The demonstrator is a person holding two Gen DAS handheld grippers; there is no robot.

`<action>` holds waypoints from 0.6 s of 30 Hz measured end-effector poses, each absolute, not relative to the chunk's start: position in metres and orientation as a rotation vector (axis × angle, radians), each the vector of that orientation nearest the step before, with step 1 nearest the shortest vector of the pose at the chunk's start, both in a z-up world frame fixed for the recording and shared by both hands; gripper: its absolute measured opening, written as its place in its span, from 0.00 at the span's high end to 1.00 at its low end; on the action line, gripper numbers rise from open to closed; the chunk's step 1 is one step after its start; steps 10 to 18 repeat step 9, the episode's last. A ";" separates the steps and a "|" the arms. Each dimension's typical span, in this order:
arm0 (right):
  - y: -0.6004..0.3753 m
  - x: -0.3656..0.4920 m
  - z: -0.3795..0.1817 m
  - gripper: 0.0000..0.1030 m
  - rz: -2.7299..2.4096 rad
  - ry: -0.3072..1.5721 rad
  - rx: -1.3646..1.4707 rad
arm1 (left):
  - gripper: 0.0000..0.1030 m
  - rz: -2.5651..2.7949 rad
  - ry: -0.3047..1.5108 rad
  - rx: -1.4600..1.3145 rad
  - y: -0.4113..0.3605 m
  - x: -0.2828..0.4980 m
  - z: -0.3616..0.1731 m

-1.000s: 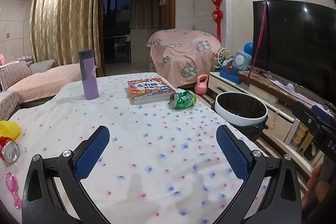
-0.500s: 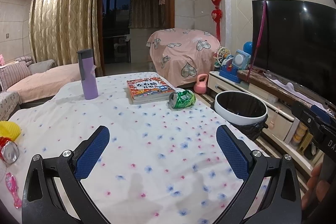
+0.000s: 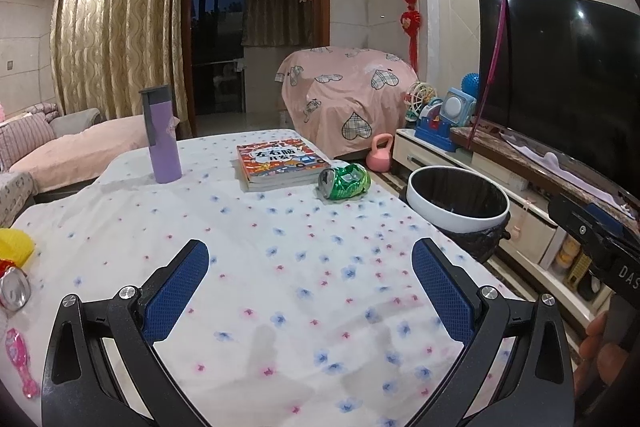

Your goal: Collect trash

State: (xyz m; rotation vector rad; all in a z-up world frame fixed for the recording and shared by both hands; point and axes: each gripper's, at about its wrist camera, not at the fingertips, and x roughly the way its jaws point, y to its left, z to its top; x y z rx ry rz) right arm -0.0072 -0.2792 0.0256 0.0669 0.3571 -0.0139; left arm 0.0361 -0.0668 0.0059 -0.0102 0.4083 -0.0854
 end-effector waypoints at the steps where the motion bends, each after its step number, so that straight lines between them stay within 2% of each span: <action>1: -0.280 -0.006 0.025 0.00 -0.013 0.358 0.068 | 0.00 -0.087 0.408 -0.011 -0.066 0.037 0.006; 18: -0.282 -0.005 0.026 0.00 -0.009 0.357 0.075 | 0.00 -0.097 0.403 -0.016 -0.066 0.039 0.004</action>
